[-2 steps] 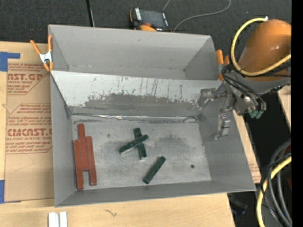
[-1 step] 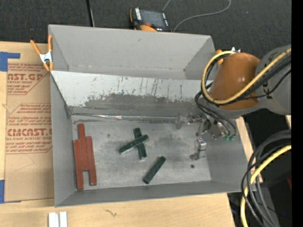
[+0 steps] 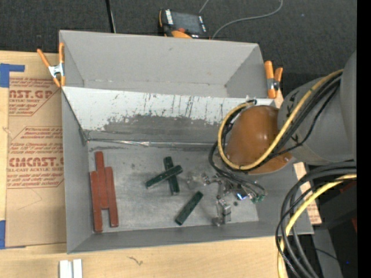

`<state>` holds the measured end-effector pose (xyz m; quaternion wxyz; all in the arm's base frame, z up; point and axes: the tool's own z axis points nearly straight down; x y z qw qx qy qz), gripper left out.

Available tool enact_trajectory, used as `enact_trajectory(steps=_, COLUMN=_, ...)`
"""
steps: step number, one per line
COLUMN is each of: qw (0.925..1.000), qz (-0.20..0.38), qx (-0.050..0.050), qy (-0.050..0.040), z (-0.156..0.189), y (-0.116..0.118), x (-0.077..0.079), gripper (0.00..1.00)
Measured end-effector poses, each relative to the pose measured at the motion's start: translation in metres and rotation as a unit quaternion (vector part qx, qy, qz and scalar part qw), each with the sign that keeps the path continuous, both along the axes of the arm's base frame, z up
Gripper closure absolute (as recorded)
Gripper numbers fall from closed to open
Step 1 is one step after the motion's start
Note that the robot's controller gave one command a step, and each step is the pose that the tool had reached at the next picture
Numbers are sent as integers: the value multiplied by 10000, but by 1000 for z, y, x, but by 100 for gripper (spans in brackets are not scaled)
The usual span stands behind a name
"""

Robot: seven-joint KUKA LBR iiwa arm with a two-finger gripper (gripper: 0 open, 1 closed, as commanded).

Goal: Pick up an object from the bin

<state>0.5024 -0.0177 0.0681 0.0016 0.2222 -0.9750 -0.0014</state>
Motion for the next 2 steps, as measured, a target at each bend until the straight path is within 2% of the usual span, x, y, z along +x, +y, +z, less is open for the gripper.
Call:
enact_trajectory(steps=1, qw=10000, qz=-11, qx=-11, qy=-12, z=1, y=-1, x=1, gripper=100)
enact_trajectory(steps=2, qw=9999, qz=156, qx=-12, qy=-71, z=166, y=4, x=10, gripper=100)
